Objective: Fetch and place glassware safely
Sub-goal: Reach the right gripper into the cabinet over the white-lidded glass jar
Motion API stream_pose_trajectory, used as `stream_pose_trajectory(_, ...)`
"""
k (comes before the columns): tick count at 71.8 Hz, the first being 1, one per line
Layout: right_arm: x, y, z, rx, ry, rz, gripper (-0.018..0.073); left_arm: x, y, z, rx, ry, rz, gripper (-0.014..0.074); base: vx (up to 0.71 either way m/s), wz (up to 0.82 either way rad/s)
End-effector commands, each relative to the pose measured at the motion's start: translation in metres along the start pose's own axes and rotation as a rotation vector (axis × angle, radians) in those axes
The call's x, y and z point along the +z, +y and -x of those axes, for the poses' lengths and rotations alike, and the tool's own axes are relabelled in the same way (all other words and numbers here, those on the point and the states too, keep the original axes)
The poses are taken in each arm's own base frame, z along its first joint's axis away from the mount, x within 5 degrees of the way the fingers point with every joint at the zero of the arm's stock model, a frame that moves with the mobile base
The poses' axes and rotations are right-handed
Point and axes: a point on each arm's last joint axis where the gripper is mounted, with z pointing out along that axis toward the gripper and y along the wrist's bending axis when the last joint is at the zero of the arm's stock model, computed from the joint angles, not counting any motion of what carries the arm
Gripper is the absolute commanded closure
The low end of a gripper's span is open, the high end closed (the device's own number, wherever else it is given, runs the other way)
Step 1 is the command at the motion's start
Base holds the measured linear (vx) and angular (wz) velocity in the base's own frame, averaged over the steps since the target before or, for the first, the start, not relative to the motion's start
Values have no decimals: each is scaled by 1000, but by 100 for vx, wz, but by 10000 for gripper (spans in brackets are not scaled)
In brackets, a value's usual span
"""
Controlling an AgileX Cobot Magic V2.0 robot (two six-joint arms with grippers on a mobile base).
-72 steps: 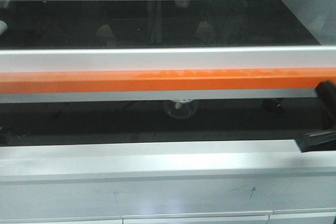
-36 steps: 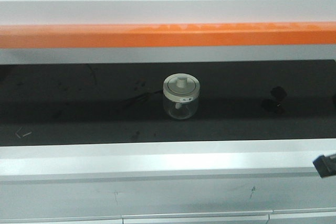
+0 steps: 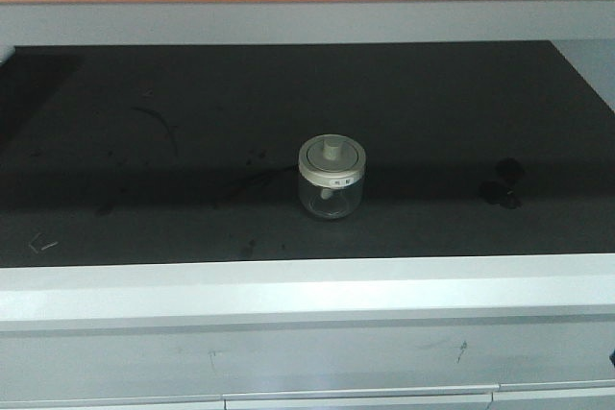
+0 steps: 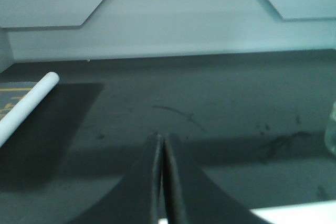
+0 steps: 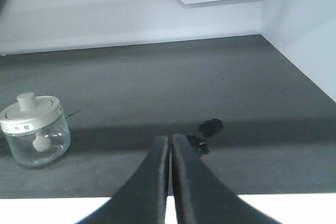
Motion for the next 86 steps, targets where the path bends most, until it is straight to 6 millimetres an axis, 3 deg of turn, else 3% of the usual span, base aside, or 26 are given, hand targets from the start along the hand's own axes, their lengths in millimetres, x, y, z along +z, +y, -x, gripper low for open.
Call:
stream_pose_trajectory(1,-7,4,13,-4,-67,42,560,-9,-1,5,1,-56,-12,603,0,0)
stream_pose_trajectory(14,-14,13,10,-73,-52,174,560,-15,0,-15,-34,-67,-24,603,0,0)
stream_pose_trajectory(52,-16,21,16,-131,-123,285,526,-15,-1,-15,-67,-67,-33,603,0,0)
stream_pose_trajectory(69,-9,28,28,-114,-180,317,300,-15,-1,-15,-67,-67,-33,603,0,0)
stream_pose_trajectory(78,10,37,42,-117,-158,330,144,-15,-1,-15,-67,-67,-33,603,0,0)
stream_pose_trajectory(86,30,47,53,-113,-189,365,83,-15,-1,-15,-67,-67,-33,603,0,0)
